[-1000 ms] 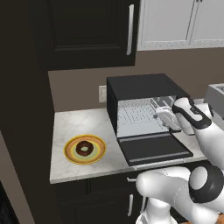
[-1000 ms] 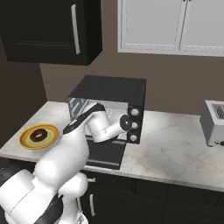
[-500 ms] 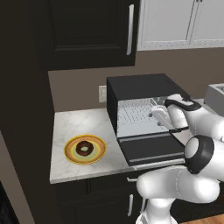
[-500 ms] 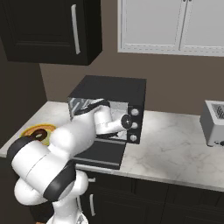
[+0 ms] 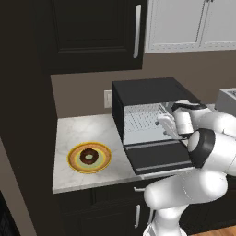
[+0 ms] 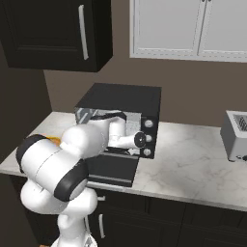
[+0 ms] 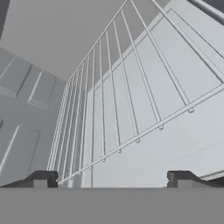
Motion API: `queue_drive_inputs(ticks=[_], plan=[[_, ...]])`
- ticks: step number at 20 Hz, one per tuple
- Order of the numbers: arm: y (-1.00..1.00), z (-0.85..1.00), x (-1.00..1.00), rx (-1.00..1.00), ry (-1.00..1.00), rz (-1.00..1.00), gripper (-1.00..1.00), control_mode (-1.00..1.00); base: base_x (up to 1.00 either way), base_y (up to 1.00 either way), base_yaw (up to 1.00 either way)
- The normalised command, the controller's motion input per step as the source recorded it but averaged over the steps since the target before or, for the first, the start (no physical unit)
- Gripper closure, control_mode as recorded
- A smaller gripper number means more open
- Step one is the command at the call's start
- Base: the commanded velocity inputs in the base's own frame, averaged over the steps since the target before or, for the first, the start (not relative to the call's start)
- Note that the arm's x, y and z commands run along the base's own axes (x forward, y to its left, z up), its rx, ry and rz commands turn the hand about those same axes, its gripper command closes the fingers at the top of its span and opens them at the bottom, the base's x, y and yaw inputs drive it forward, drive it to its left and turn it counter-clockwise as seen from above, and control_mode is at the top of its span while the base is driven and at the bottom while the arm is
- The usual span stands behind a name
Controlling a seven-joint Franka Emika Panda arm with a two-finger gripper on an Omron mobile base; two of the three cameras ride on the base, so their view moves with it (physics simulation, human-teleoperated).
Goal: Pick up the bagel from the plate, place it on the toaster oven rack, close the door, and set the timer.
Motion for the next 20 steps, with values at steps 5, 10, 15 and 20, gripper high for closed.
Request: queue_drive_inputs(ticks=[5, 10, 15, 20], plan=[[0.0, -0.09, 0.25, 0.04, 0.0, -0.06, -1.0, -1.0, 0.0, 0.0, 0.0], [0.0, -0.14, 0.25, 0.04, 0.0, -0.06, -1.0, -1.0, 0.0, 0.0, 0.0], [0.0, -0.17, 0.25, 0.03, 0.0, -0.06, -1.0, -1.0, 0.0, 0.0, 0.0], [0.0, -0.18, 0.29, 0.03, 0.0, -0.06, -1.0, -1.0, 0.0, 0.0, 0.0]])
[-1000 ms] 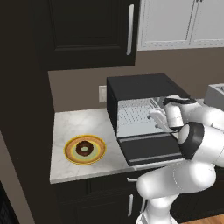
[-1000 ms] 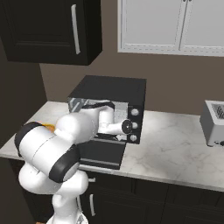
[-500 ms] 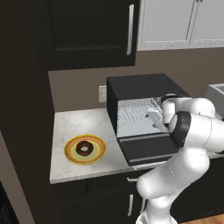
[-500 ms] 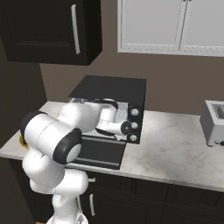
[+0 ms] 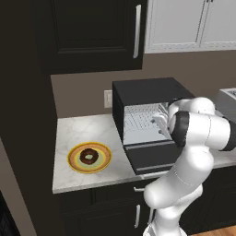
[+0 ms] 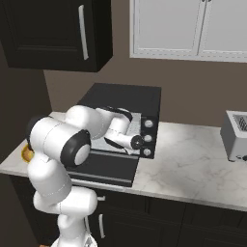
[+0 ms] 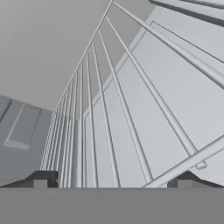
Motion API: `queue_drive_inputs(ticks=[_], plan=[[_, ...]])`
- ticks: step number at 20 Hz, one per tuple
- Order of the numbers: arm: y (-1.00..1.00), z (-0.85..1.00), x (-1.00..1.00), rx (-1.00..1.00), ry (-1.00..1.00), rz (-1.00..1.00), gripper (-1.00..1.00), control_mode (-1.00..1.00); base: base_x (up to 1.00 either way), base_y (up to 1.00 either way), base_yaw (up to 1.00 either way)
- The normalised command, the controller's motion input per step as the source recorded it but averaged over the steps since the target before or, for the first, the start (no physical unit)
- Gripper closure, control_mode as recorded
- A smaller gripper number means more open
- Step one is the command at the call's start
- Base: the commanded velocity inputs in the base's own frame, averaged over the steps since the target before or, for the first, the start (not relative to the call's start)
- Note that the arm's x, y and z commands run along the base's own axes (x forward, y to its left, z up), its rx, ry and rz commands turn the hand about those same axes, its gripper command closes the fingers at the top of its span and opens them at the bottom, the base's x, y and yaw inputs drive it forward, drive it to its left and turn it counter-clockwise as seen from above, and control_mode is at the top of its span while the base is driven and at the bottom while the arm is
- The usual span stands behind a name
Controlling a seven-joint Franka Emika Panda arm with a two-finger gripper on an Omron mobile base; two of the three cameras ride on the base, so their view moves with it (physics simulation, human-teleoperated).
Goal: Pick up the bagel from the plate, place it on the toaster oven rack, close the door, and set the timer.
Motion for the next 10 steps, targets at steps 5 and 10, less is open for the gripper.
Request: queue_drive_inputs(ticks=[5, 10], plan=[[0.0, -0.18, 0.27, 0.02, 0.0, -0.05, 1.0, -1.0, 0.0, 0.0, 0.0], [0.0, -0.14, 0.01, 0.0, 0.06, -0.04, 1.0, -1.0, 0.0, 0.0, 0.0]])
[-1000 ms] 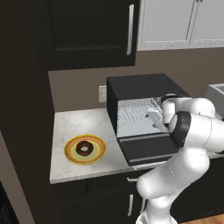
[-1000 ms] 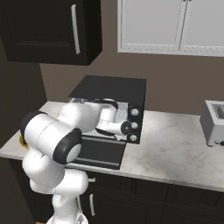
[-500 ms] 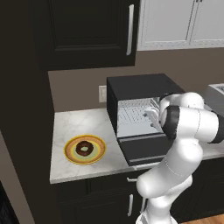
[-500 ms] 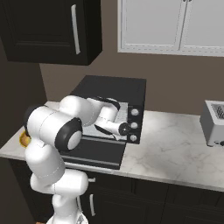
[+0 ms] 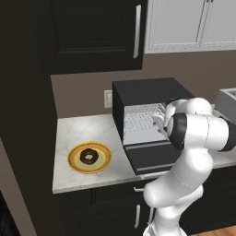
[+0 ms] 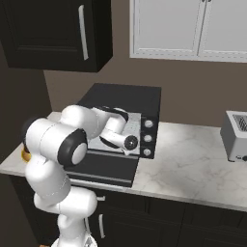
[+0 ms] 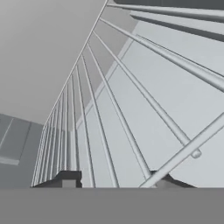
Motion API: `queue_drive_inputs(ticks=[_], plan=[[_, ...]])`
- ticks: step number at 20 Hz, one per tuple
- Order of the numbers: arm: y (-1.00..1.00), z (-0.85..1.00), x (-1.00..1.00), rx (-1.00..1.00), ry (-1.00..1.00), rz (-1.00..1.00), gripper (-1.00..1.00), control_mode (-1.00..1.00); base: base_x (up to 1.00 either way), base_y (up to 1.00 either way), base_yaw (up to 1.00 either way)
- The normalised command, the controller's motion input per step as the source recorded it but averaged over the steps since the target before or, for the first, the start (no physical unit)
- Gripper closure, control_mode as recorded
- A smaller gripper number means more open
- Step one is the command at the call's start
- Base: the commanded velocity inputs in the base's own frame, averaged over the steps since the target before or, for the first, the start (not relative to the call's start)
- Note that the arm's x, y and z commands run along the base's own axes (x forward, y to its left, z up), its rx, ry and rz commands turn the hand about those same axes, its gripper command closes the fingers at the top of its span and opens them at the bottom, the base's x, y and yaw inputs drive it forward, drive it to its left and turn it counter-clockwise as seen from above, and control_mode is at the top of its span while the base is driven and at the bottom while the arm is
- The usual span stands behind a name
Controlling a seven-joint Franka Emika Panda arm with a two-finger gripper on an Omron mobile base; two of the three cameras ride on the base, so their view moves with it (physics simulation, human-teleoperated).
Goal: Pick up the bagel from the plate, place it on the toaster oven rack, close the door, and set the timer.
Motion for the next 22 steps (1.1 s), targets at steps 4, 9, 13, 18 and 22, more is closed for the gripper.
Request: queue_drive_inputs(ticks=[4, 9, 13, 18, 22], plan=[[-0.11, -0.1, -0.28, 0.01, 0.15, -0.01, 1.0, -1.0, 0.0, 0.0, 0.0], [-0.23, -0.1, -0.48, 0.03, 0.15, 0.0, 1.0, -1.0, 0.0, 0.0, 0.0], [-0.29, -0.19, -0.7, 0.03, 0.15, 0.0, 1.0, -1.0, 0.0, 0.0, 0.0], [-0.24, -0.27, -0.76, 0.01, 0.15, -0.01, 1.0, -1.0, 0.0, 0.0, 0.0], [-0.11, -0.19, -0.52, 0.0, 0.13, -0.03, -1.0, -1.0, 0.0, 0.0, 0.0]])
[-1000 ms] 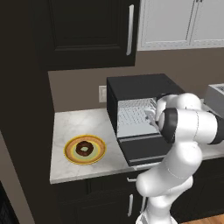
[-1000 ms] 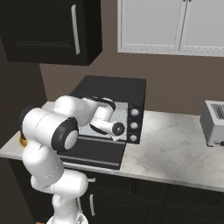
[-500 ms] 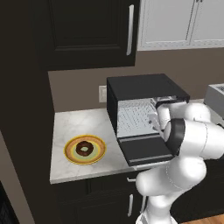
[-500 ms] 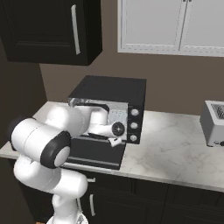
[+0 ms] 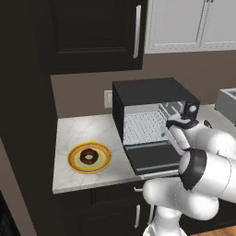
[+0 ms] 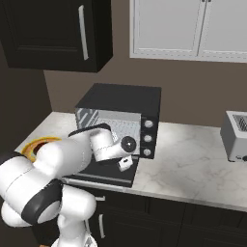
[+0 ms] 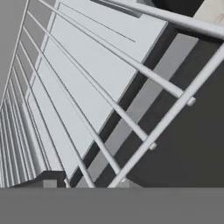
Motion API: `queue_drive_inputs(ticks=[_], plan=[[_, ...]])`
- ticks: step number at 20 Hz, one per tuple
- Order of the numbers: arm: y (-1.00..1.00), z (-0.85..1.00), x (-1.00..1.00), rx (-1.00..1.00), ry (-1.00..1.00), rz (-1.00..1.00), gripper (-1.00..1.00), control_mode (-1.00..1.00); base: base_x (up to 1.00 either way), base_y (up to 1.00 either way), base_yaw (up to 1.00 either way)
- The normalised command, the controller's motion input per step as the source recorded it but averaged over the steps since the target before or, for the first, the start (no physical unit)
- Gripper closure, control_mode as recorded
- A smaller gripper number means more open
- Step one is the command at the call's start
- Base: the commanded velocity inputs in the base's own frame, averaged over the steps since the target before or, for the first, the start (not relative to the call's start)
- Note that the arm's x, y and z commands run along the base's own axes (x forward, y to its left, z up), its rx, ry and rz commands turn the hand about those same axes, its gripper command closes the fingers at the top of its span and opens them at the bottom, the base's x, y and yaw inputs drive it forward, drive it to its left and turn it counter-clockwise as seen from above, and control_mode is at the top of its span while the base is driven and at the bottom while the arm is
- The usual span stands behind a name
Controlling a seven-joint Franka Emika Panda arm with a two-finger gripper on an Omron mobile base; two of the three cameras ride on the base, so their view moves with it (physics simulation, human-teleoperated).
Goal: Pick up the bagel from the plate, place it on the toaster oven rack, close the door, and set the timer.
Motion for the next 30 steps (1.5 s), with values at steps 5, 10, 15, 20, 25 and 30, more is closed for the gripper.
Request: queue_drive_inputs(ticks=[5, 10, 15, 20, 25, 30], plan=[[0.0, 0.03, -0.28, 0.0, 0.1, -0.05, -1.0, -1.0, 0.0, 0.0, 0.0], [0.0, 0.77, -0.67, 0.0, 0.0, -0.01, -1.0, -1.0, 0.0, 0.0, 0.0], [0.1, 1.0, -0.8, 0.0, 0.0, 0.0, -1.0, -1.0, 0.0, 0.0, 0.0], [0.84, 0.96, -0.29, -0.08, 0.05, 0.08, -1.0, -1.0, 0.0, 0.0, 0.0], [1.0, 0.71, 0.0, -0.2, 0.23, 0.22, -1.0, -1.0, 0.0, 0.0, 0.0], [1.0, 0.37, 0.0, -0.25, 0.27, 0.21, -1.0, -1.0, 0.0, 0.0, 0.0]])
